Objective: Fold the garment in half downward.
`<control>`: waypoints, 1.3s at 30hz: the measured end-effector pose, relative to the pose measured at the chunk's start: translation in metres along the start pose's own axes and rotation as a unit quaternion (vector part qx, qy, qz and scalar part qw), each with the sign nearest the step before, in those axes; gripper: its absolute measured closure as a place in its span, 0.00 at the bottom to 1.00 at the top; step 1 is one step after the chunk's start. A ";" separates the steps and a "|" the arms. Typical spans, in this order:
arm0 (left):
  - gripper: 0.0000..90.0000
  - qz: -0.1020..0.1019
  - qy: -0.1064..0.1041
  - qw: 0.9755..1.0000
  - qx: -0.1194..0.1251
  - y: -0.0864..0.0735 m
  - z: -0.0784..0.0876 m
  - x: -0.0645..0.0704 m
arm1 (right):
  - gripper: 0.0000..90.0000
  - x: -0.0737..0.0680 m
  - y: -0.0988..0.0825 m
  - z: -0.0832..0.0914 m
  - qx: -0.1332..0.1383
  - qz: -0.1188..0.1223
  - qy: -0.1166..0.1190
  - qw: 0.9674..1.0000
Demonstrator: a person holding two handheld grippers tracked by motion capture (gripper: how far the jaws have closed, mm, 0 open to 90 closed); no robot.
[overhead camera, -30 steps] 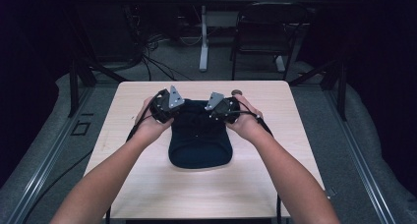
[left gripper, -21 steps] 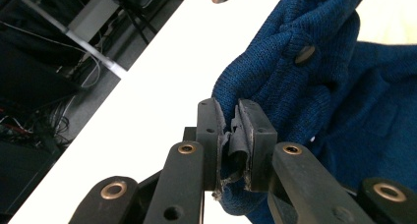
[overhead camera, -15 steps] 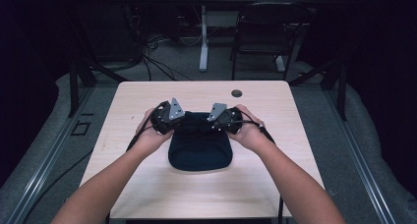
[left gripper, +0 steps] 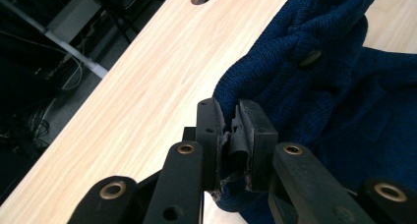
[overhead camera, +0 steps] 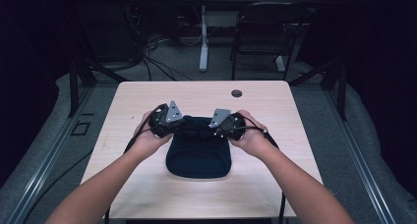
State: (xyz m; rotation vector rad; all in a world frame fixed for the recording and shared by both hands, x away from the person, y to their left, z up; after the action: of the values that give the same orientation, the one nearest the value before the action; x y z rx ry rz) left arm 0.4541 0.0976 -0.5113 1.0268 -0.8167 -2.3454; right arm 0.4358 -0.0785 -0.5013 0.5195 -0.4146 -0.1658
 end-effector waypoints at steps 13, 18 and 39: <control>0.89 0.003 -0.032 0.999 -0.003 -0.008 0.008 0.017 | 0.95 -0.020 -0.007 0.003 -0.017 -0.006 0.032 0.999; 0.89 0.003 -0.044 0.999 -0.004 -0.013 0.011 0.020 | 0.95 -0.027 -0.009 0.002 -0.008 -0.022 0.045 0.999; 0.88 0.032 -0.122 0.991 -0.036 -0.044 0.020 0.057 | 0.95 -0.062 -0.027 -0.012 -0.026 -0.029 0.080 0.996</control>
State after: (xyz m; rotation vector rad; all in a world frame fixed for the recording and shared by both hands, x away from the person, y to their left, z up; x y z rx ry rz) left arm 0.3962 0.1021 -0.5581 0.6823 -0.8328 -2.4577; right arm 0.3834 -0.0798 -0.5459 0.4909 -0.2385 -0.1890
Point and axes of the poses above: each handheld gripper's, and its own axes: z roughly backward along the jaws, y roughly out of its top, x roughly to its right, the point moved 7 cm from there along -z, roughly forward along the jaws, and after that the axes turned 12 degrees about y, right-handed, at the moved point
